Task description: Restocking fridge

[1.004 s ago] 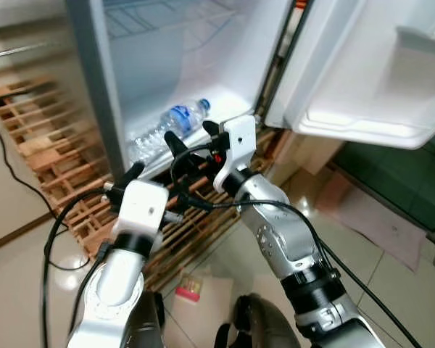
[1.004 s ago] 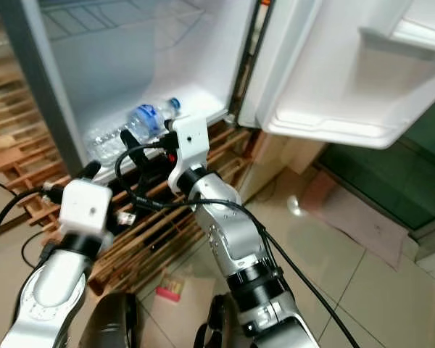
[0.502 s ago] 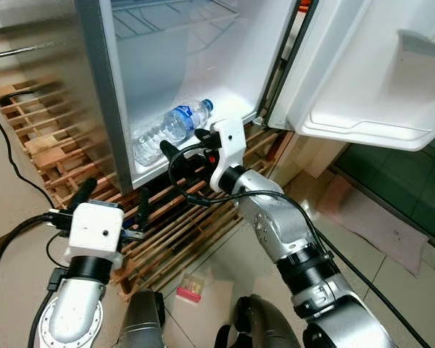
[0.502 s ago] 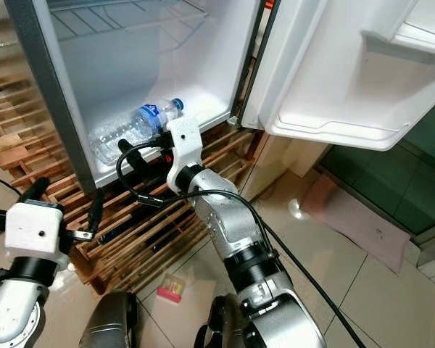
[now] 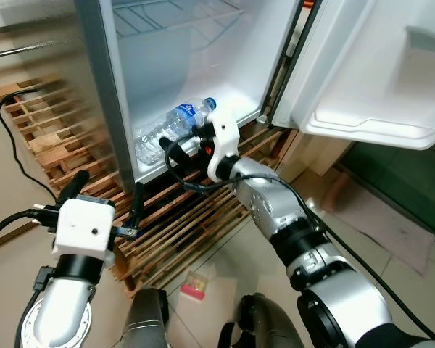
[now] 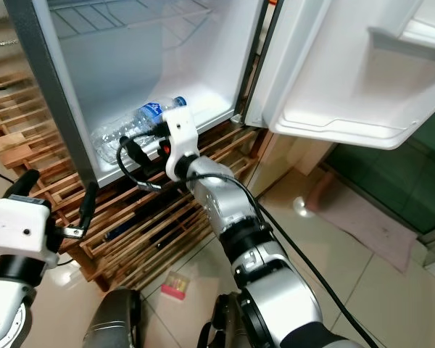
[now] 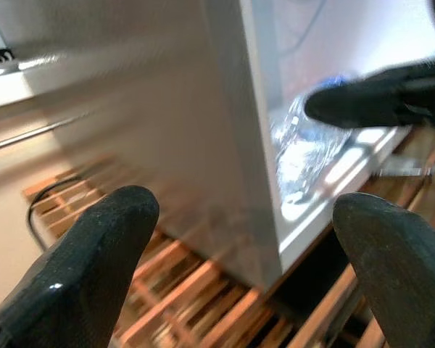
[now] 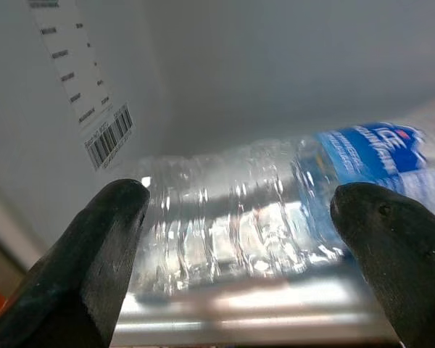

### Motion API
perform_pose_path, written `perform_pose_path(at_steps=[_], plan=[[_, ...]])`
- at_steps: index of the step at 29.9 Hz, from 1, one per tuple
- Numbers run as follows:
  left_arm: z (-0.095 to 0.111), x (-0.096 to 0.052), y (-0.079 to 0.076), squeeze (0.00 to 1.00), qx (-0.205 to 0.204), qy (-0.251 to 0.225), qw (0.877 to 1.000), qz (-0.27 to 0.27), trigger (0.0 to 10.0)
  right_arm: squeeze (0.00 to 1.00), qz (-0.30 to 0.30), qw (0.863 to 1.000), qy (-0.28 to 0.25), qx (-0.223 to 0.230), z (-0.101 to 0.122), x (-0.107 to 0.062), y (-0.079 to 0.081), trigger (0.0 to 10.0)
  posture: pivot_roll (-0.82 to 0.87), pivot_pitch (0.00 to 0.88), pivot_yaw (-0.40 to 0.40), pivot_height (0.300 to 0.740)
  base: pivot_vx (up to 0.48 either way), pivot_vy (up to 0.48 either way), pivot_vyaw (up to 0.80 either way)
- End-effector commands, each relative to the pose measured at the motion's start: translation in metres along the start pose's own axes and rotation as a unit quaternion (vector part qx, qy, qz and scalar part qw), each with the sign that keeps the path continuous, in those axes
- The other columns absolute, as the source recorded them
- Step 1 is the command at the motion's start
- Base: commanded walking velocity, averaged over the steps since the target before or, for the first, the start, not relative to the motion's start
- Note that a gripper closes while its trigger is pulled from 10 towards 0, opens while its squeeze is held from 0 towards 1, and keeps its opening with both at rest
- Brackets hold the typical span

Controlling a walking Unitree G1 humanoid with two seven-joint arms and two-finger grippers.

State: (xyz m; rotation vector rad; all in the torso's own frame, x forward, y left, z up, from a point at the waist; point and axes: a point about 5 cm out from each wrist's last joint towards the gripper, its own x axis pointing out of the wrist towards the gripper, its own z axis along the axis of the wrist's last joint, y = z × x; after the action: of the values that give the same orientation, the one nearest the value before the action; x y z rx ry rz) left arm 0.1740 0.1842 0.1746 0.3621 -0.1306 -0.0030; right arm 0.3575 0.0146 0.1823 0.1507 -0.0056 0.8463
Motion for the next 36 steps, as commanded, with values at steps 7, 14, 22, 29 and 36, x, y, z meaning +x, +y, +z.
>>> perform_pose_path(at_steps=[7,14,22,29,36], plan=[[0.003,-0.007,0.001,0.0,-0.004,0.016,1.0,-0.018,10.0,0.0,0.093,0.995,-0.037,0.012,0.026,0.047,0.08,10.0,0.31,0.247,-0.076,0.66,0.0,0.0,0.0],[0.005,-0.004,0.0,0.0,-0.007,0.019,1.0,-0.023,10.0,0.0,0.103,0.985,-0.129,-0.057,0.057,0.047,0.088,10.0,0.28,0.268,-0.086,0.66,0.0,0.0,0.0],[0.006,0.006,-0.006,0.0,-0.038,0.003,0.999,-0.032,10.0,0.0,0.048,0.989,-0.14,-0.013,0.041,0.007,0.061,10.0,0.22,0.264,-0.095,0.66,0.0,0.0,0.0],[0.0,0.011,-0.007,0.0,-0.046,0.007,0.998,-0.03,10.0,0.0,0.032,0.996,-0.076,0.04,0.001,-0.014,0.051,10.0,0.2,0.248,-0.113,0.66,0.0,0.0,0.0],[0.0,0.011,-0.007,0.0,-0.05,0.005,0.999,-0.019,10.0,0.0,0.057,0.994,-0.051,0.08,0.001,-0.018,0.062,10.0,0.21,0.247,-0.121,0.66,0.0,0.0,0.0]])
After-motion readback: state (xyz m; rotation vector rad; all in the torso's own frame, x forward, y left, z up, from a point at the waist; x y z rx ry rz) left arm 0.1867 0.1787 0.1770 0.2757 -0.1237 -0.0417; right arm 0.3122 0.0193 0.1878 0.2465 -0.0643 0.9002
